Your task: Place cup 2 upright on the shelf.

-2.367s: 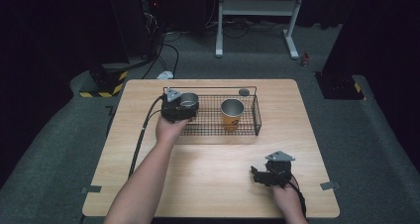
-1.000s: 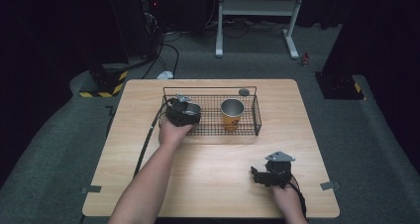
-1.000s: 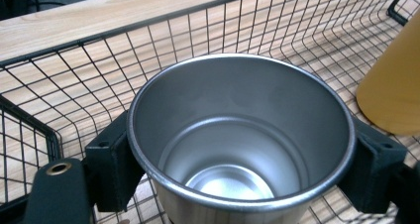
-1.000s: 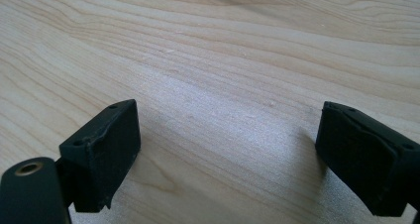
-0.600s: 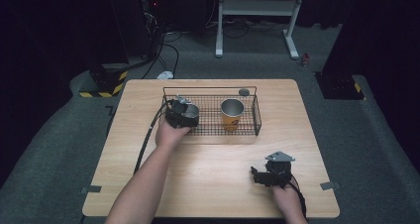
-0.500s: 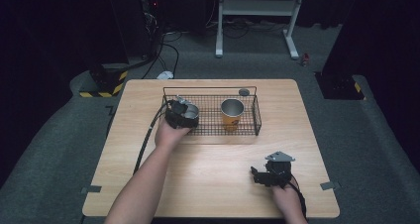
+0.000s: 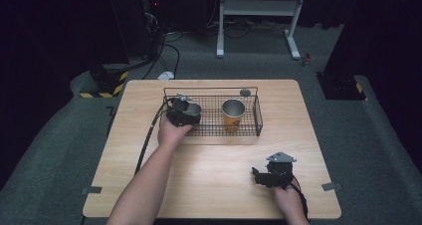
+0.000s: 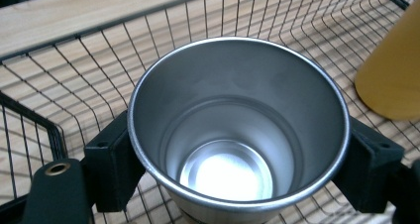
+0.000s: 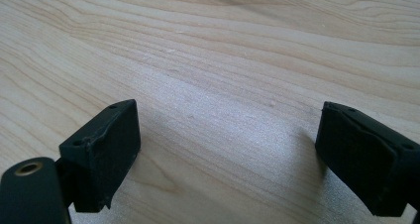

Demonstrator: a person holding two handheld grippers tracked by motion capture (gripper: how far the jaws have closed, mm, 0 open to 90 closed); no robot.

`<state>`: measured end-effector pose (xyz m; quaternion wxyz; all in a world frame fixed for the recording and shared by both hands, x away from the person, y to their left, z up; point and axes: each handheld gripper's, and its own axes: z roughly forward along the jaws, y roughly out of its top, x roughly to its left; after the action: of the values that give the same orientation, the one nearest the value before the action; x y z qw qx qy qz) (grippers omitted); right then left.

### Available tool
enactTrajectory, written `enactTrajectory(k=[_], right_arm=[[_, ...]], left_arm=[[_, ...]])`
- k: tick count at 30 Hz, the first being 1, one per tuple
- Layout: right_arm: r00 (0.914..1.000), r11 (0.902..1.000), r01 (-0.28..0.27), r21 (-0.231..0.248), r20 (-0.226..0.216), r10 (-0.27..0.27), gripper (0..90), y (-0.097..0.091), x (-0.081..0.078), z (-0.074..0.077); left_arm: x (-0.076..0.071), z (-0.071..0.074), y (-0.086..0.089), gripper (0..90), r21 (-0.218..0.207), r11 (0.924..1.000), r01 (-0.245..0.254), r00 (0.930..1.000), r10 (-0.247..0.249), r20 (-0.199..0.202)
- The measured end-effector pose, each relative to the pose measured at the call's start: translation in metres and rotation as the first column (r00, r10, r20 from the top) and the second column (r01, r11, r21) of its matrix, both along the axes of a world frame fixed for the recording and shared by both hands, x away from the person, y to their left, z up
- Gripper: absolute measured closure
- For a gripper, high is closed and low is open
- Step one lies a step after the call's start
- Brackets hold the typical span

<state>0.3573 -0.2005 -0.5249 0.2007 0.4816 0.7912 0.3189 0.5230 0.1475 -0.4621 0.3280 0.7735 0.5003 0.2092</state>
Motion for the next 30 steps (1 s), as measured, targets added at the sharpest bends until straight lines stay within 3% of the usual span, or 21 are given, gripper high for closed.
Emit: enactTrajectory(k=[3,6,16,24,30], right_arm=[[1.0,1.0,0.0,0.0,0.0,0.0,10.0,0.0,0.0,0.0],[1.0,1.0,0.0,0.0,0.0,0.0,10.0,0.0,0.0,0.0],[1.0,1.0,-0.008,-0.003,0.003,0.008,10.1,0.0,0.0,0.0],[1.0,1.0,-0.008,-0.003,0.003,0.008,10.0,0.0,0.0,0.0],[1.0,1.0,-0.008,-0.003,0.002,0.008,10.0,0.0,0.0,0.0]], left_arm=[[0.003,0.001,-0.002,18.8,-0.019,0.9998,-0.005,0.9999,0.006,0.013],[0.005,-0.002,-0.006,18.8,0.004,1.0,-0.005,0.9996,0.004,0.029],[0.003,-0.004,-0.005,15.4,0.026,0.9996,0.006,0.9999,-0.006,-0.011],[0.001,0.001,-0.003,0.5,0.018,0.9998,-0.007,0.9996,0.007,0.027],[-0.004,0.01,-0.003,0.0,-0.004,0.9999,-0.011,0.9975,0.011,0.069]])
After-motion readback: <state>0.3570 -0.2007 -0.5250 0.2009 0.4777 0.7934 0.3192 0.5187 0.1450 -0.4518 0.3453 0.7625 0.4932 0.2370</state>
